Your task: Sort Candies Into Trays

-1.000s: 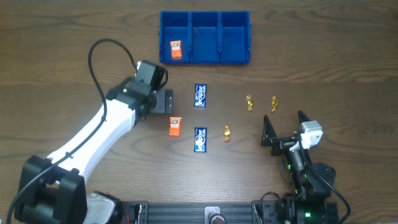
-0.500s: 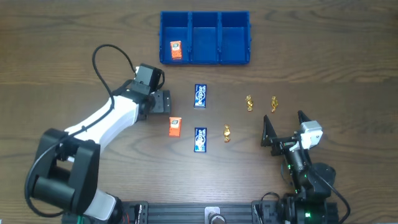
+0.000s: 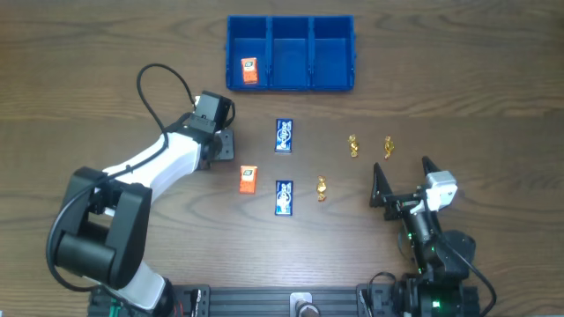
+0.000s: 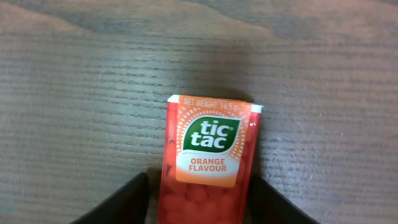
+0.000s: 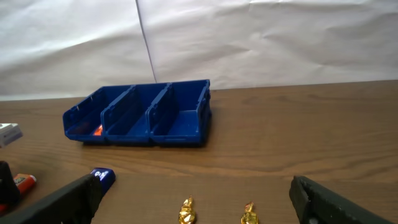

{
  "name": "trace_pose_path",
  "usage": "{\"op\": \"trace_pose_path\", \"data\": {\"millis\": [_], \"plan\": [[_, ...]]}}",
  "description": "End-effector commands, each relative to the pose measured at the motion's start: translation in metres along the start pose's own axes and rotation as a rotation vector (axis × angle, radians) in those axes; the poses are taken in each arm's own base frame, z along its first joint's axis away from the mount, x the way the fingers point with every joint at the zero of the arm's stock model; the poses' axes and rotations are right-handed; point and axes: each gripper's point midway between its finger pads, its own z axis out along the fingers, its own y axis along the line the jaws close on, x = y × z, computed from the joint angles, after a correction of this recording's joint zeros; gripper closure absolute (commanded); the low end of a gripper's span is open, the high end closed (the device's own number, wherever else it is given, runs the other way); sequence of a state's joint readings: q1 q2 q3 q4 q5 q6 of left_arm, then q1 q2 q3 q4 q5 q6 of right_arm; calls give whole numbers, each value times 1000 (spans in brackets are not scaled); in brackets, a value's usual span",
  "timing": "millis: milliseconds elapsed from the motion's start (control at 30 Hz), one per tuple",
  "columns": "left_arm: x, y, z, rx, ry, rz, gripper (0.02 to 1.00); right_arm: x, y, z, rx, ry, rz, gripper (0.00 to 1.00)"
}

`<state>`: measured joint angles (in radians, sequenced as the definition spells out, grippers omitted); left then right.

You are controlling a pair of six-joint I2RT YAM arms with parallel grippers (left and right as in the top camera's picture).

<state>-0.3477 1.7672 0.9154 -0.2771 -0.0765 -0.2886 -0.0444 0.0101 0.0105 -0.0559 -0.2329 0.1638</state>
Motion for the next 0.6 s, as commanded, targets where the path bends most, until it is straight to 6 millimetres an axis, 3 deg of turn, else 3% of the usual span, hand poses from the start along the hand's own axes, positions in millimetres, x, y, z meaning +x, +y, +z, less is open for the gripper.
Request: {"op": "trace_pose_path", "data": {"millis": [33,200,267,433,500,600], "plan": [[4,1,7,-7,20,4,702,0,0,0,-2,-2,-9,3],[-10,-7,-10,35,-25,-19,730,0,0,0,-2,-2,-9,1],[-28,-13,-38,53,-79,-27,735,0,0,0,-2,-2,-9,1],[-108,-38,-161,63,-402,-47,746,0,0,0,-2,-2,-9,1],[-142,-53,-195,88,-497,-37,746,0,0,0,-2,-2,-9,1],[-180,-65,-208,86,-524,-40,739,0,0,0,-2,-2,-9,1]]}}
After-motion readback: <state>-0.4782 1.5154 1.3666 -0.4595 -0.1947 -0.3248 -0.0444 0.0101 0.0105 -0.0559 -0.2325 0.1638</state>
